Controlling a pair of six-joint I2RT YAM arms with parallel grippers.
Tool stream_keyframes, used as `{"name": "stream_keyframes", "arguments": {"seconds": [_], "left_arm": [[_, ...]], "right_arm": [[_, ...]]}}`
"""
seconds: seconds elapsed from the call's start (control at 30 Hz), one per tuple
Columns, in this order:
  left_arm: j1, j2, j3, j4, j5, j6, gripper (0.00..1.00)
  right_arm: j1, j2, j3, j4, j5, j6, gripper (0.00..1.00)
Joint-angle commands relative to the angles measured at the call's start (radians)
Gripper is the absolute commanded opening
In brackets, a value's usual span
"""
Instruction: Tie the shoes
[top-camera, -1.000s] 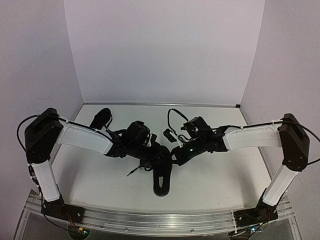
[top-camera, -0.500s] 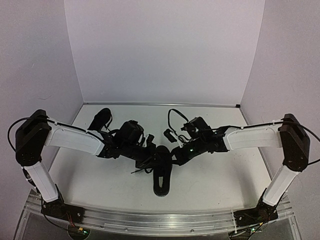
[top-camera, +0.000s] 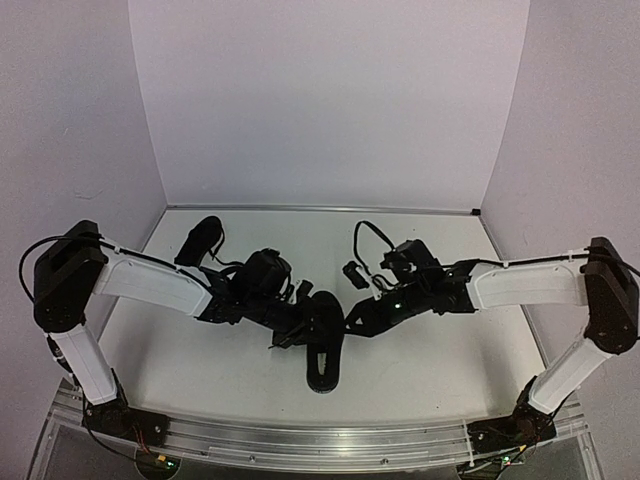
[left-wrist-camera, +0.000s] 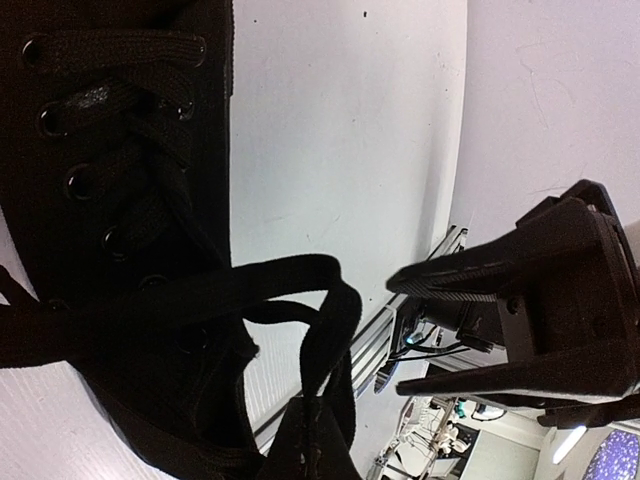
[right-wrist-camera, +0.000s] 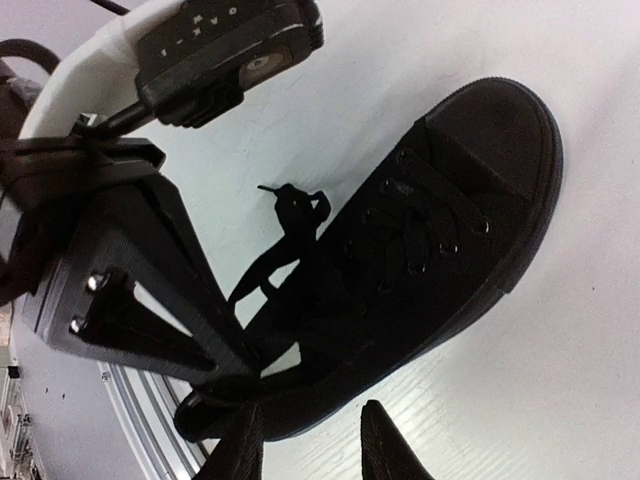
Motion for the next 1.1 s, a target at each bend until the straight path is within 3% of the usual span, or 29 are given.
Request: {"name": "stream_keyframes", "arguments": {"seconds": [0.0, 0.37, 1.07], "left_arm": [[-0.005, 0.021, -0.013, 0.076, 0.020, -0.033, 0.00], [-0.004, 0.034, -0.013, 0.114, 0.022, -0.057, 0.00], [-0.011, 0.009, -0.031, 0.117, 0.004, -0.058, 0.00]], "right_arm": [[0.012, -0.100, -0.070, 0.047, 0.008, 0.090, 0.32], [0.154, -0.022, -0.108, 0.225, 0.059, 0.250, 0.32], [0.160, 0.078, -0.028, 0.227, 0.142, 0.280, 0.29]]}}
